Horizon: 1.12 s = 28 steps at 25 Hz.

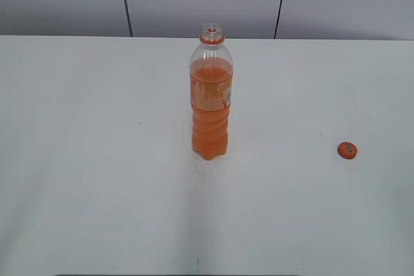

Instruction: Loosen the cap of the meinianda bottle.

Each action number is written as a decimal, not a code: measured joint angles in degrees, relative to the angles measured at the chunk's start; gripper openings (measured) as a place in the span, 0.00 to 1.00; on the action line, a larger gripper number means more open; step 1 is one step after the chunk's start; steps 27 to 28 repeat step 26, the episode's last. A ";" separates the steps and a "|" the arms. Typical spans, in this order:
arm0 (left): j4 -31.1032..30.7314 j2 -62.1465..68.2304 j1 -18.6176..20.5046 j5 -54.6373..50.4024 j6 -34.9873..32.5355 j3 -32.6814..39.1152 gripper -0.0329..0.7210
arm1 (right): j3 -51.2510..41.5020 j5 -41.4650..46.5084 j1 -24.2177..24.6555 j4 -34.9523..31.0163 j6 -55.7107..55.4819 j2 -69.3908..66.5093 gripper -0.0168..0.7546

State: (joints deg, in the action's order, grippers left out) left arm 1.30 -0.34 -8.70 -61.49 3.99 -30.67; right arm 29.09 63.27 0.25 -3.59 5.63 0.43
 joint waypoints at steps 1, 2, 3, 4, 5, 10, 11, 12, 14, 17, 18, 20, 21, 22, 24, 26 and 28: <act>0.00 0.00 1.52 0.00 0.00 0.00 0.83 | 0.00 0.00 0.00 0.00 0.00 0.00 0.69; 0.00 0.00 2.86 0.05 0.00 0.00 0.83 | 0.00 0.00 0.00 0.00 0.00 0.00 0.69; 0.00 0.00 4.70 0.04 0.00 0.00 0.83 | 0.00 0.00 0.00 0.00 0.00 0.00 0.69; 0.00 0.00 5.93 0.04 0.00 0.00 0.83 | 0.00 0.00 0.00 0.00 0.00 0.00 0.69; 0.00 0.00 7.24 0.04 0.00 0.00 0.83 | 0.00 0.00 0.00 0.01 0.00 0.00 0.69; 0.00 0.00 10.05 0.04 0.00 0.00 0.83 | 0.00 0.00 0.00 0.06 0.00 0.00 0.69; 0.00 0.00 10.05 0.04 0.00 0.00 0.83 | 0.00 0.00 0.00 0.06 0.00 0.00 0.69; 0.00 0.00 10.05 0.04 0.00 0.00 0.83 | 0.00 0.00 0.00 0.06 0.00 0.00 0.69; 0.00 0.00 10.05 0.04 0.00 0.00 0.83 | 0.00 0.00 0.00 0.06 0.00 0.00 0.69; 0.00 0.00 10.05 0.04 0.00 0.00 0.83 | 0.00 0.00 0.00 0.06 0.00 0.00 0.69; 0.00 0.00 10.05 0.04 0.00 0.00 0.83 | 0.00 0.00 0.00 0.06 0.00 0.00 0.69; 0.00 0.00 10.05 0.04 0.00 0.00 0.83 | 0.00 0.00 0.00 0.06 0.00 0.00 0.69; 0.00 0.00 10.05 0.04 0.00 0.00 0.83 | 0.00 0.00 0.00 0.06 0.00 0.00 0.69; 0.00 0.00 10.05 0.04 0.00 0.00 0.83 | 0.00 0.00 0.00 0.06 0.00 0.00 0.69; 0.00 0.00 10.05 0.04 0.00 0.00 0.83 | 0.00 0.00 0.00 0.06 0.00 0.00 0.69; 0.00 0.00 10.05 0.04 0.00 0.00 0.83 | 0.00 0.00 0.00 0.06 0.00 0.00 0.69; 0.00 0.00 10.05 0.04 0.00 0.00 0.83 | 0.00 0.00 0.00 0.06 0.00 0.00 0.69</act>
